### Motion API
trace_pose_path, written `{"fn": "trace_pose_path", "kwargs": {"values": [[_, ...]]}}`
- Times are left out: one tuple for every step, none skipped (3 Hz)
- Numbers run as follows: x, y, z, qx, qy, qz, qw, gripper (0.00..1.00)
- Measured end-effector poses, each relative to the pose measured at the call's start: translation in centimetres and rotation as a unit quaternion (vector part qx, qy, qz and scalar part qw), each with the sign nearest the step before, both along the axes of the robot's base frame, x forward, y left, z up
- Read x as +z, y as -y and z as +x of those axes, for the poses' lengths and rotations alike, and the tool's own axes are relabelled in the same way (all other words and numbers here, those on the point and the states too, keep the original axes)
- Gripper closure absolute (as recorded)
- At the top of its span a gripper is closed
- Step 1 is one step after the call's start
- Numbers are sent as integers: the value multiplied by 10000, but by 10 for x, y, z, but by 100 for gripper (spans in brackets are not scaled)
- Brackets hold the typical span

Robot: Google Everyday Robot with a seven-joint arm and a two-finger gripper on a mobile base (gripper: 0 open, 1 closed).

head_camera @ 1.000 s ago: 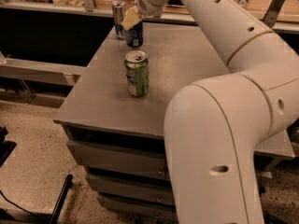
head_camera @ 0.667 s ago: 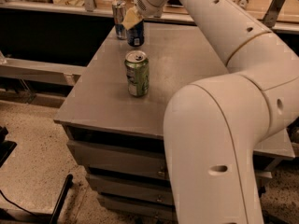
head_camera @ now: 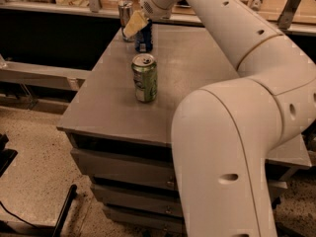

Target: Move pepsi can near redbull can

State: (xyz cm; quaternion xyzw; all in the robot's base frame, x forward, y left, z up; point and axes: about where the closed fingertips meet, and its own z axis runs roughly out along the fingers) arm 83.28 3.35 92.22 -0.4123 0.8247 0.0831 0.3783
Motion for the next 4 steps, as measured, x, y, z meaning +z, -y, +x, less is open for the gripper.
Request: {"fn": "trace_pose_path", "kwargs": {"values": [[0,0,0,1,-1,0,10000,0],[21,15,-18,213,143,259,9993,0],[58,76,-57,228,433,693,9964,0],[57,73,-57,250,426,691,9964,0]]}}
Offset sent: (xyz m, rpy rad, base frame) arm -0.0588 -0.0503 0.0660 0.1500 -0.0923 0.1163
